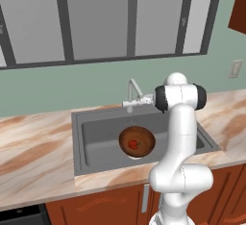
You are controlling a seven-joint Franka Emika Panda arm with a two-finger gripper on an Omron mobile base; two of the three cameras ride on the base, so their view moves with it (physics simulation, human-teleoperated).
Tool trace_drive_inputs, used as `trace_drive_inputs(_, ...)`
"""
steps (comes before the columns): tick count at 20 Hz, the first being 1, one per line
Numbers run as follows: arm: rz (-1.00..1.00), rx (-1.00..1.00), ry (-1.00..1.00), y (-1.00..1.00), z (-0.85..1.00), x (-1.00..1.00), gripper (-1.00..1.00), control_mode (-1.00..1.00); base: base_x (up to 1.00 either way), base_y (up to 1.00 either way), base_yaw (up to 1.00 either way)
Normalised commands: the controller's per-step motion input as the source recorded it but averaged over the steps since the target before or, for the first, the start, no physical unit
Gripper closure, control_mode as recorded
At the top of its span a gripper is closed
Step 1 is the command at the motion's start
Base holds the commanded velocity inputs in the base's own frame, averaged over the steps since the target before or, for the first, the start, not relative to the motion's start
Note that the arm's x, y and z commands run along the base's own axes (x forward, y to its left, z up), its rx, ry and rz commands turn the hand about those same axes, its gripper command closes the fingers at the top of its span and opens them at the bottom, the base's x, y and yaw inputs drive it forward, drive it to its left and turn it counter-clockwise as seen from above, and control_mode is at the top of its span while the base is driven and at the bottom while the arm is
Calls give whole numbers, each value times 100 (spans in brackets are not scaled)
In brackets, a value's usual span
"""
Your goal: Pick the bell pepper from the cabinet and place it in the bowl. Then pick the bowl and place it in the sink. Then turn on the sink facuet.
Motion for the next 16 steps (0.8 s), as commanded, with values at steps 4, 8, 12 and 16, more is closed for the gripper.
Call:
trace_drive_inputs(4, 0, 24, 23, -89, 8, 0, 100, -100, 0, 0, 0)
trace_drive_inputs(8, 0, 23, 25, -92, 1, 0, 100, -100, 0, 0, 0)
trace_drive_inputs(12, 0, 19, 25, -89, 0, 0, 100, -100, 0, 0, 0)
trace_drive_inputs(16, 0, 18, 24, -90, 0, 0, 100, -100, 0, 0, 0)
